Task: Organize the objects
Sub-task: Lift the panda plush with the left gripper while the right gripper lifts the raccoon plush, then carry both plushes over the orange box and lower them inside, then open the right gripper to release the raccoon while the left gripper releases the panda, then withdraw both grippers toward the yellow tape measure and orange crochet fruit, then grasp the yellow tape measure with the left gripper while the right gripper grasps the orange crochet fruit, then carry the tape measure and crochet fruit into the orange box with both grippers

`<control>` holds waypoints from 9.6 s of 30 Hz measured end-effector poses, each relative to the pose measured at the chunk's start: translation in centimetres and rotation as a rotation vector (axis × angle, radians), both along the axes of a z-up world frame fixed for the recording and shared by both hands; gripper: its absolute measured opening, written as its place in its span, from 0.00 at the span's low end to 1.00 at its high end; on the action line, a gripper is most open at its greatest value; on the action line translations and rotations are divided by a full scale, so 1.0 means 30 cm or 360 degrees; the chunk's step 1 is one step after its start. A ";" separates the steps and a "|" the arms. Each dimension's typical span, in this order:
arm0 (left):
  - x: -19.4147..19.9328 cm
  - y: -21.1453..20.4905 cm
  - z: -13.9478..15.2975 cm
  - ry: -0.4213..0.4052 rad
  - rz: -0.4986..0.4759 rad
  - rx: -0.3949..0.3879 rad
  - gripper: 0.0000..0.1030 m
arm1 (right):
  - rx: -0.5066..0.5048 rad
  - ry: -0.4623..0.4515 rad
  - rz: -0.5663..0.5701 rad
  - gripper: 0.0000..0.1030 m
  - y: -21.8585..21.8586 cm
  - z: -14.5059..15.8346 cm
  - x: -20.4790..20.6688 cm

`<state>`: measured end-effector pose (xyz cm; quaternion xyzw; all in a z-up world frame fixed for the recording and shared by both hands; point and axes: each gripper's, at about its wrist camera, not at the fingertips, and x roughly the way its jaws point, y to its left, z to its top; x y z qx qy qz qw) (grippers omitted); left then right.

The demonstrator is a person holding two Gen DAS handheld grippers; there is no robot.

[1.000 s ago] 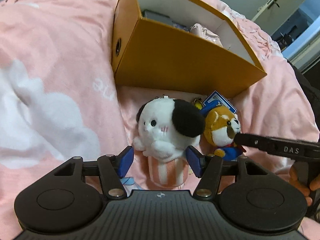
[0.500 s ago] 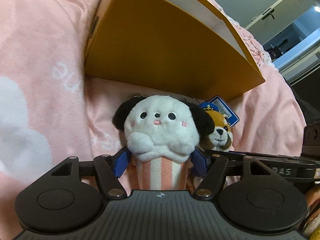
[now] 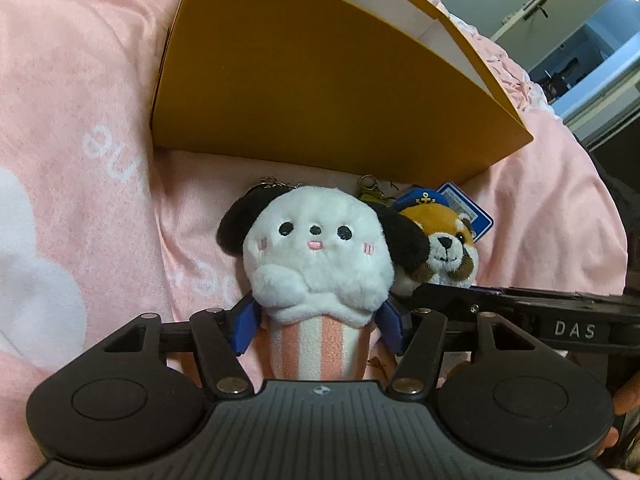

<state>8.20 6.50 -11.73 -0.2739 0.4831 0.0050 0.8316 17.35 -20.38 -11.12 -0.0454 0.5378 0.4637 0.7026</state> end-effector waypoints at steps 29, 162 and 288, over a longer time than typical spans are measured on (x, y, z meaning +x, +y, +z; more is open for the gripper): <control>-0.027 0.031 0.518 -0.0487 0.0034 0.0072 0.63 | 0.0510 -0.0153 0.0005 0.36 -0.043 0.490 0.092; 0.603 -0.026 0.231 -0.0099 -0.0286 0.0551 0.36 | -0.0500 -0.0609 0.0332 0.00 0.466 0.166 0.554; 0.414 -0.072 0.424 -0.0574 -0.0210 0.0137 0.23 | -0.0163 -0.0692 0.0461 0.42 0.258 0.357 0.451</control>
